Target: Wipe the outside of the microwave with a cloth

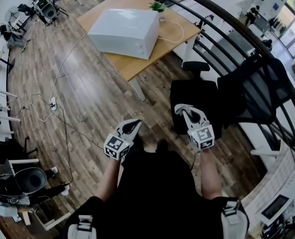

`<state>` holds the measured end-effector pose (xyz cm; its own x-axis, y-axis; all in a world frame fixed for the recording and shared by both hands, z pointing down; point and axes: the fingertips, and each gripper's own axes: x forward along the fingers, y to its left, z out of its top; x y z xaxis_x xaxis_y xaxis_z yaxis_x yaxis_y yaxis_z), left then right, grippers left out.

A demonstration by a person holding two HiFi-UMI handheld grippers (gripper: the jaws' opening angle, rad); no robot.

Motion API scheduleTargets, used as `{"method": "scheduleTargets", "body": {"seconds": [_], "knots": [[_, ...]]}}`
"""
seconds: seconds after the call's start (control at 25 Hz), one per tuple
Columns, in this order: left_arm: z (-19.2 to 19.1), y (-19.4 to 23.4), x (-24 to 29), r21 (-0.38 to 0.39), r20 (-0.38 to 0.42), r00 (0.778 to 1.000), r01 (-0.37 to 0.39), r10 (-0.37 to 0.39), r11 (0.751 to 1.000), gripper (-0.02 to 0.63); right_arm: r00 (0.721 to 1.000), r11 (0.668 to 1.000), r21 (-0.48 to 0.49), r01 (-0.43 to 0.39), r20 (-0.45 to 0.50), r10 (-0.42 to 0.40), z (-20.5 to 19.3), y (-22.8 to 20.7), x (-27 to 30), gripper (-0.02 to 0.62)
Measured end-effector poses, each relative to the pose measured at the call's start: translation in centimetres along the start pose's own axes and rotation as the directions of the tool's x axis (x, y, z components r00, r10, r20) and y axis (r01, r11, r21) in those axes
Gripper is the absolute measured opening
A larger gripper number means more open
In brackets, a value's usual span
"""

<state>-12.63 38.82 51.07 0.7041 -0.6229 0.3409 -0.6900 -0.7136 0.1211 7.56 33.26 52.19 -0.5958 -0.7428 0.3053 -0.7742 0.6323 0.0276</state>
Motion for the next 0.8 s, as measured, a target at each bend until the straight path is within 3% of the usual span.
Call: {"method": "scheduleTargets", "body": {"seconds": [0.4,0.8], "knots": [[2.1,3.8,0.8,0.027,0.031,0.999,-0.011,0.010,1.000,0.006,0.999,0.999,-0.002,0.045,0.017,-0.045,1.3,-1.2,1.1,0.032],[4.3,11.0,4.3,0.010,0.027,0.998,0.054,-0.055,0.998,0.006,0.995,0.995,0.032,0.095,-0.024,-0.094,2.3,-3.0,6.7,0.032]]}}
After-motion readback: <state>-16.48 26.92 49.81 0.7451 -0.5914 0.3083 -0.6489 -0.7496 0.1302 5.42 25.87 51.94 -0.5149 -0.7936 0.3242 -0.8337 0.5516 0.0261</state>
